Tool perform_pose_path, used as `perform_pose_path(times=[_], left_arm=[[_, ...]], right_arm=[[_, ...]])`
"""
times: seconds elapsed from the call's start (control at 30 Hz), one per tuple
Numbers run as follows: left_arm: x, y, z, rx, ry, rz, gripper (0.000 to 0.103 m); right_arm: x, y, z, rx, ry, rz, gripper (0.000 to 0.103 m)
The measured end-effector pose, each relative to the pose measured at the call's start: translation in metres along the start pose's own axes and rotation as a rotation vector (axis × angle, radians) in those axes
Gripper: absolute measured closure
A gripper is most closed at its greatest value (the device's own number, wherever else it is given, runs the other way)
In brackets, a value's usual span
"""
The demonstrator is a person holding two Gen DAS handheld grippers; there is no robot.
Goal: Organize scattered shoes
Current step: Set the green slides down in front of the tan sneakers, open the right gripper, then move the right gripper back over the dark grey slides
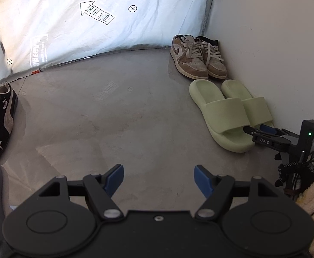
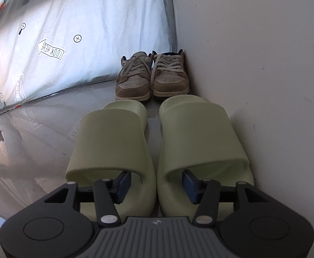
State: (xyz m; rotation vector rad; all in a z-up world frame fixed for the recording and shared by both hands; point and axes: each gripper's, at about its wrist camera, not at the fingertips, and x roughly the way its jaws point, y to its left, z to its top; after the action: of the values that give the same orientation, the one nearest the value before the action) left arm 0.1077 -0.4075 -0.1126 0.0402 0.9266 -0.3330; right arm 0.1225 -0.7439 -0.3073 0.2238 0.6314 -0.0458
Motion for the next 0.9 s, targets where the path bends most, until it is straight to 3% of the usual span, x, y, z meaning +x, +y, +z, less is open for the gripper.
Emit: perform_pose_path(times=[0.4,0.63,0.9], left_arm=[[-0.015,0.017,-0.002,-0.042,-0.107,0.015,0.03],[-0.023,0.029,-0.005,-0.057,-0.148,0.006,0.03],[-0.038,0.062,-0.015,-0.098,-0.192,0.015,0.03]], right_arm=[[-0.054,0.008,-0.013,0.103,-0.081,-0.022,0.006],[-0.076,0.069,-0.02,0.03,-0.117,-0.157,0.0],[-0.09,0.149,-0.011,-0.093,-0.182,-0.177,0.0]])
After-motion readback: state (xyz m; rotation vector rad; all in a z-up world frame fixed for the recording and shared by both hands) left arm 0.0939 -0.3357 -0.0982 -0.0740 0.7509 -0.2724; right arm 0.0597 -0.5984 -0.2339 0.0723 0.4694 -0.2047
